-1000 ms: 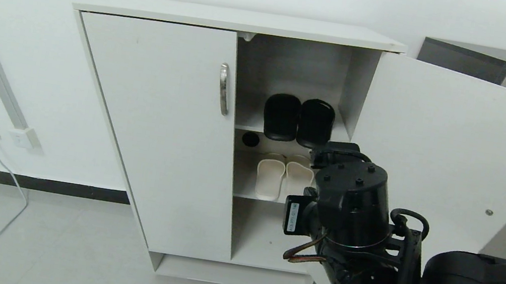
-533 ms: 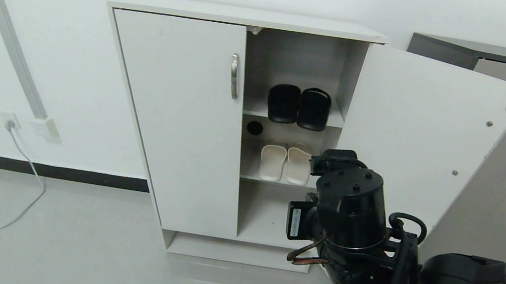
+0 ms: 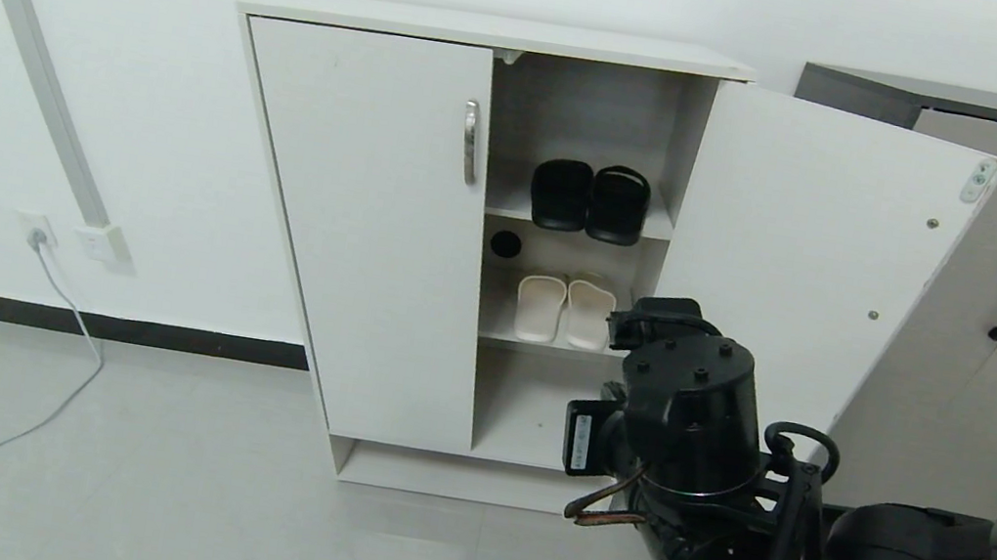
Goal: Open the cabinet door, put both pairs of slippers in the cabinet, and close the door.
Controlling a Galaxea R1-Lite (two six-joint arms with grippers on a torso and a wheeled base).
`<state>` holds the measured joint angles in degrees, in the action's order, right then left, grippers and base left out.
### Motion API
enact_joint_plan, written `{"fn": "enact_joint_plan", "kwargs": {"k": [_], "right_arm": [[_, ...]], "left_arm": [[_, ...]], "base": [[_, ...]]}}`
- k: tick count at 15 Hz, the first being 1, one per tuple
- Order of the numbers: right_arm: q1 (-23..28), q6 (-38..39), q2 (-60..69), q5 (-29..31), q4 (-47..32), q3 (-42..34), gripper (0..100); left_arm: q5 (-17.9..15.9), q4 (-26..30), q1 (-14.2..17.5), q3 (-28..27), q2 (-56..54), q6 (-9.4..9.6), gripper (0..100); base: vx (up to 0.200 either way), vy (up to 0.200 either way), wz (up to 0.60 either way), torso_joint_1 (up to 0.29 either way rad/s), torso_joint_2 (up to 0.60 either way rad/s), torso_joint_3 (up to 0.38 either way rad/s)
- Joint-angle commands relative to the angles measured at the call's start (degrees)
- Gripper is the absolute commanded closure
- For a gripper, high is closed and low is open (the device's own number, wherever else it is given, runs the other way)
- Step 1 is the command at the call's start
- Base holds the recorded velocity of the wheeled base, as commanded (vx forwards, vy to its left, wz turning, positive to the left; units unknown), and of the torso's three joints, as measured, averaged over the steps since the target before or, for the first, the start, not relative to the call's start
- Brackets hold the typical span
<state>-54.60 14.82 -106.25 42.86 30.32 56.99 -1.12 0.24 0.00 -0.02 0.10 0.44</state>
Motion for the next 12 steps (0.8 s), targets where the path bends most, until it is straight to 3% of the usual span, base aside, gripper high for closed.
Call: {"fn": "enact_joint_plan", "kwargs": {"k": [1,12], "right_arm": [[0.02,-0.06,-0.18,0.03,0.09,-0.13,100],[0.02,-0.94,-0.01,0.03,0.44,-0.74,100]], "left_arm": [[-0.02,0.02,0.0,0.02,-0.01,0.0,100],[-0.02,0.02,0.0,-0.06,-0.01,0.0,100]], "base": [[0.0,0.0,0.0,0.0,0.0,0.0],[0.0,0.0,0.0,0.0,0.0,0.0]]}}
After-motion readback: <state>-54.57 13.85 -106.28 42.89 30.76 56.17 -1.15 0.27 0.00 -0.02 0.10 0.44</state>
